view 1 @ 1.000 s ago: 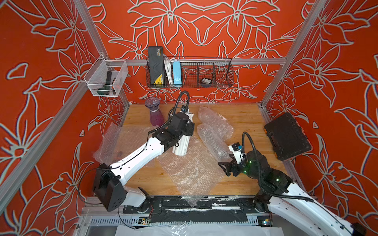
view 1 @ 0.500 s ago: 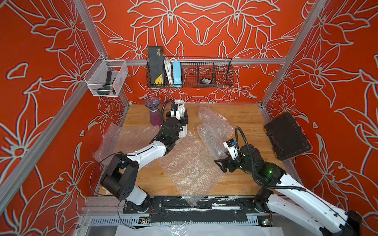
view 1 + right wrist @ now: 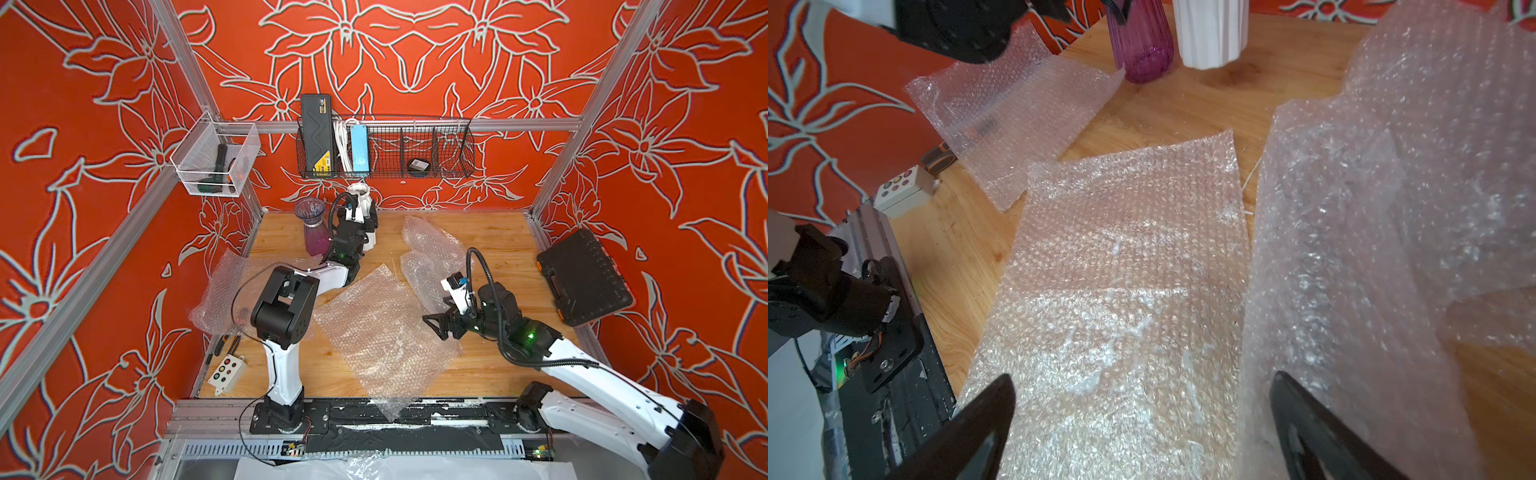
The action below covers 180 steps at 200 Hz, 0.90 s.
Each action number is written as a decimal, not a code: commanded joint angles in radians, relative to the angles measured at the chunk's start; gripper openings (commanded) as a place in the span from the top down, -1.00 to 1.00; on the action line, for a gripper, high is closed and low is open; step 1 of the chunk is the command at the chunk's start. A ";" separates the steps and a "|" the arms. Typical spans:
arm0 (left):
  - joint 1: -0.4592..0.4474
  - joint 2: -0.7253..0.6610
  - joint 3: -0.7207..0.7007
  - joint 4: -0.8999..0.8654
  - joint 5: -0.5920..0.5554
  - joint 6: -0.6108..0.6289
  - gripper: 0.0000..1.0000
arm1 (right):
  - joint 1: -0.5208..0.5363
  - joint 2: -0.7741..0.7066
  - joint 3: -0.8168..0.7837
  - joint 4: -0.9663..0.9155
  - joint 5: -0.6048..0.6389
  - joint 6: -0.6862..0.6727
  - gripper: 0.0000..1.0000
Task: Unwrap the vase from the bubble wrap
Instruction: Place the vase at the center of the board.
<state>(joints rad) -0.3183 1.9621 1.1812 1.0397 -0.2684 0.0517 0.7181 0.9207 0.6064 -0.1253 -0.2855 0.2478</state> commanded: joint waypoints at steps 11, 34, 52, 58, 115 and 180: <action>0.018 0.063 0.058 0.227 0.058 -0.003 1.00 | -0.009 0.060 0.042 0.070 -0.023 -0.060 -0.93; 0.024 0.102 0.067 0.235 0.075 -0.001 1.00 | -0.014 0.119 0.059 0.093 -0.033 -0.066 -0.94; 0.025 0.121 0.050 0.263 0.078 -0.001 1.00 | -0.017 0.165 0.073 0.108 -0.054 -0.064 -0.93; 0.025 0.126 0.047 0.267 0.080 -0.001 1.00 | -0.017 0.176 0.076 0.115 -0.060 -0.061 -0.93; 0.025 0.150 0.010 0.302 0.078 0.033 -0.23 | -0.036 0.148 0.103 0.061 -0.043 -0.103 -0.93; 0.026 0.130 0.004 0.274 0.084 0.042 -0.93 | -0.079 0.100 0.130 0.006 -0.049 -0.143 -0.93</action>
<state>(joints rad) -0.2981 2.1178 1.1801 1.2457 -0.1955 0.0776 0.6529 1.0416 0.7059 -0.0837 -0.3233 0.1410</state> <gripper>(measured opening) 0.962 0.967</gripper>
